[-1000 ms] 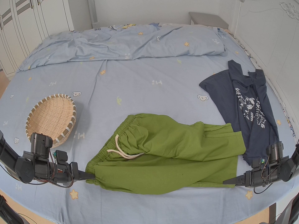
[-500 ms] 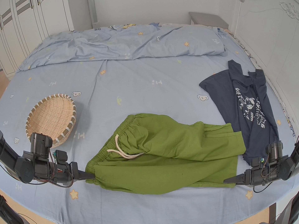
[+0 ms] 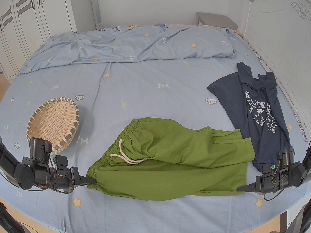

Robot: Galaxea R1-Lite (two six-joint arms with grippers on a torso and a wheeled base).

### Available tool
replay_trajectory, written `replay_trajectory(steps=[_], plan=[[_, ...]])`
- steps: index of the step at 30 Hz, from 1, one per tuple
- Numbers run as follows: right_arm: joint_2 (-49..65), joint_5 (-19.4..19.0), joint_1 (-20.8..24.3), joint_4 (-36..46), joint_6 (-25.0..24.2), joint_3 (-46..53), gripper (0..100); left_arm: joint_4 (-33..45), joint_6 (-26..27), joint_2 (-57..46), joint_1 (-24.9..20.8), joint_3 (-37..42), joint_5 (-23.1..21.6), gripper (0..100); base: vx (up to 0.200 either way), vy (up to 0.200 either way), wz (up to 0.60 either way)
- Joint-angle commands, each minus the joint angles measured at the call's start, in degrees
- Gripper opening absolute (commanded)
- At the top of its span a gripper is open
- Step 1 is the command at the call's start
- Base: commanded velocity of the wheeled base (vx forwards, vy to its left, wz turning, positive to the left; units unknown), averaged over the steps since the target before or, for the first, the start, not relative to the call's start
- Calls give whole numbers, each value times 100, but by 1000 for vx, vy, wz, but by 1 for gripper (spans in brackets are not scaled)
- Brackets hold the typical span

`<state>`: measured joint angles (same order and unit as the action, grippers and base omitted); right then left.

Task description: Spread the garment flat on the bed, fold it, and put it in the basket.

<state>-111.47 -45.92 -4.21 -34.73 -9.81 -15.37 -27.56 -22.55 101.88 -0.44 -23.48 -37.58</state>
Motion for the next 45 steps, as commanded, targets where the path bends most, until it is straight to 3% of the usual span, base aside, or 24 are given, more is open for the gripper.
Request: replay_trajectory(steps=[1,7,11,17,21,25,31,45], plan=[[249,-4,7,54,-3,69,0,-3,5,-19,281,45,-3,0,0,0,0],[1189,-4,315,907,-249,26,0,49,14,-370,905,476,-56,0,0,0,0],[1338,4,570,1636,-170,-133,0,128,14,-423,958,696,-47,0,0,0,0],[1470,22,693,2040,-100,-150,0,638,23,-669,932,722,-47,0,0,0,0],[1295,39,667,2120,190,-71,0,1719,568,-1003,896,634,-47,0,0,0,0],[1242,57,623,2102,225,34,0,2721,1508,-986,1002,493,-39,0,0,0,0],[1224,57,570,2093,234,149,0,2888,2378,-555,1283,537,-12,0,0,0,0],[1040,180,298,2111,243,307,0,2914,2537,-414,1283,634,-47,0,0,0,0]])
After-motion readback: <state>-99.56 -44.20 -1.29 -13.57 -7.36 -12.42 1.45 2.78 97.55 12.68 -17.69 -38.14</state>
